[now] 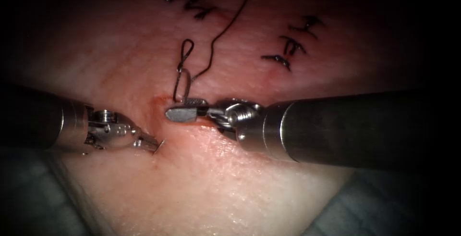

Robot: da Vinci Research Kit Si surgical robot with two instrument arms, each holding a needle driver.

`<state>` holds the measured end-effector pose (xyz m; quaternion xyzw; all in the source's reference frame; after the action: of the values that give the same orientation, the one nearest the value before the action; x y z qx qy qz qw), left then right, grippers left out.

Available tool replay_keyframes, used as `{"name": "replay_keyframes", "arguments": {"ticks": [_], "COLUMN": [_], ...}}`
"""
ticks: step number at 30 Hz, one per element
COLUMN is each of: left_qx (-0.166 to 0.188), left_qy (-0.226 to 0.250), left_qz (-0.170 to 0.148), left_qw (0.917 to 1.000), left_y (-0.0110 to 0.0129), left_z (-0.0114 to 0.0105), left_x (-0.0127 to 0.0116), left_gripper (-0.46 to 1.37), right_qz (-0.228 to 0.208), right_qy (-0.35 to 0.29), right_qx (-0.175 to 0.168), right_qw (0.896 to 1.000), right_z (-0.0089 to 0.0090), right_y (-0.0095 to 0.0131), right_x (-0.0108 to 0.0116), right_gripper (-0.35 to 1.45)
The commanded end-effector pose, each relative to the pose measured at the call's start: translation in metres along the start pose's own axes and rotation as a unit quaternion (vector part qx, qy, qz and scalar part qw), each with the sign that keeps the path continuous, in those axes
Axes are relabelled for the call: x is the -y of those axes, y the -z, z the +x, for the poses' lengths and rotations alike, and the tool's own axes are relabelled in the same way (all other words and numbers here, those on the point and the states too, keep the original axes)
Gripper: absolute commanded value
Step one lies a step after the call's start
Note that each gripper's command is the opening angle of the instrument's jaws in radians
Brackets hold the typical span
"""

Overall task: Wound Closure
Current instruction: Throw the needle through the tissu beneath the incision

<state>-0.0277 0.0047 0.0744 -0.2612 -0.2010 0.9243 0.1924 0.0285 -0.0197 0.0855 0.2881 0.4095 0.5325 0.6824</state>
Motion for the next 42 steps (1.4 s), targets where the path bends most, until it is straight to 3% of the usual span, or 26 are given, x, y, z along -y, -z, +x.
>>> {"name": "replay_keyframes", "arguments": {"ticks": [1,5,11,14,25,34,42], "left_qx": [0.000,0.000,0.000,0.000,0.000,0.000,0.000], "left_qy": [0.000,0.000,0.000,0.000,0.000,0.000,0.000], "left_qz": [-0.002,-0.002,-0.002,-0.002,-0.003,-0.003,-0.002], "left_qw": [1.0000,1.0000,1.0000,1.0000,1.0000,1.0000,1.0000], "left_y": [0.0000,0.0001,0.0001,0.0001,0.0001,0.0001,0.0001], "left_z": [0.0000,0.0000,0.0000,0.0000,0.0000,0.0000,0.0000], "left_x": [-0.0001,-0.0001,-0.0001,-0.0001,0.0000,0.0000,-0.0001], "left_gripper": [-0.23,-0.24,-0.24,-0.24,-0.25,-0.25,-0.25], "right_qz": [-0.006,-0.022,-0.040,-0.038,-0.035,-0.041,-0.041], "right_qy": [0.020,0.063,0.159,0.172,0.196,0.214,0.216], "right_qx": [-0.001,-0.001,0.001,0.003,-0.097,-0.138,-0.145], "right_qw": [1.000,0.998,0.986,0.984,0.975,0.966,0.965], "right_z": [0.0000,0.0005,0.0008,0.0010,0.0030,0.0038,0.0041], "right_y": [0.0001,0.0005,0.0015,0.0020,0.0029,0.0017,0.0004], "right_x": [-0.0003,-0.0010,-0.0025,-0.0032,-0.0070,-0.0081,-0.0087], "right_gripper": [1.15,1.16,1.08,1.07,1.11,1.14,1.14]}}
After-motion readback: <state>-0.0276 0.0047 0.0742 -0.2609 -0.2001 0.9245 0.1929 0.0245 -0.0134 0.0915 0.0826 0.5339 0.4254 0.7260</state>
